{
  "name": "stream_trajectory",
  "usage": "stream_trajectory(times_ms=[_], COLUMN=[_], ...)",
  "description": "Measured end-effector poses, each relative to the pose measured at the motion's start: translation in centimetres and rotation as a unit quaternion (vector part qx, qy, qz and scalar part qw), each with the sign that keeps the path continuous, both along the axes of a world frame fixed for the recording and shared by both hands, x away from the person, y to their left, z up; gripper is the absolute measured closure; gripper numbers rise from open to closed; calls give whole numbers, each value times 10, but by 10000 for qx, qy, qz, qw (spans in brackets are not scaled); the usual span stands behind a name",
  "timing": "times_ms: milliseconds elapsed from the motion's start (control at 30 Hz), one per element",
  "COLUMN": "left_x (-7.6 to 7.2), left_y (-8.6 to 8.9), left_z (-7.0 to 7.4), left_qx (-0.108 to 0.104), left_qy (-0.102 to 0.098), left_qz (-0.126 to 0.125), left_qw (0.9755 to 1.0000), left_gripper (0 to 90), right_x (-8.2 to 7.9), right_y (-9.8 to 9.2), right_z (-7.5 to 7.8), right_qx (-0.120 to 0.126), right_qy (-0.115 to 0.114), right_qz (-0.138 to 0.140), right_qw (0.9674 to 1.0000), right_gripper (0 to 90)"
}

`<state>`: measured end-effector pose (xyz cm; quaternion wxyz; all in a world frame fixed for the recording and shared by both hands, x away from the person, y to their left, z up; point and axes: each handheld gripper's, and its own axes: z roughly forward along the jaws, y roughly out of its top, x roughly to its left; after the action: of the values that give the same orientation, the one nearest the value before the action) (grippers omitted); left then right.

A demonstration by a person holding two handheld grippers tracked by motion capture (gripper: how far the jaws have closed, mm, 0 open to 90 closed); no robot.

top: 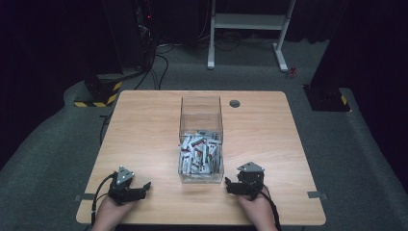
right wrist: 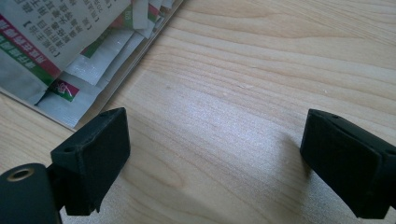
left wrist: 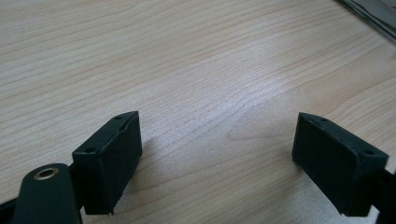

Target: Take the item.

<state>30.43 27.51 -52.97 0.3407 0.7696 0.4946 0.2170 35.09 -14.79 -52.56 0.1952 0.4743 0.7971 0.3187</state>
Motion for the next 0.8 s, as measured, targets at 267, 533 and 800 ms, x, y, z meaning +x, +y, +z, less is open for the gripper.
stream_trajectory(times_ms=[267, 533, 800], left_x=[0, 0, 0], left_y=[0, 1, 1], left_z=[0, 0, 0], left_qx=[4, -1, 0], left_qy=[6, 3, 0], left_qz=[3, 16, 3], left_qw=[10000, 10000, 10000], left_gripper=[160, 160, 160], right_x=[-2, -2, -2], right_y=[-1, -2, -3], right_z=[0, 0, 1], right_qx=[-5, 16, 25], right_qy=[-6, 16, -6], right_qz=[10, 49, 64], right_qw=[10000, 10000, 10000], right_gripper=[83, 82, 119])
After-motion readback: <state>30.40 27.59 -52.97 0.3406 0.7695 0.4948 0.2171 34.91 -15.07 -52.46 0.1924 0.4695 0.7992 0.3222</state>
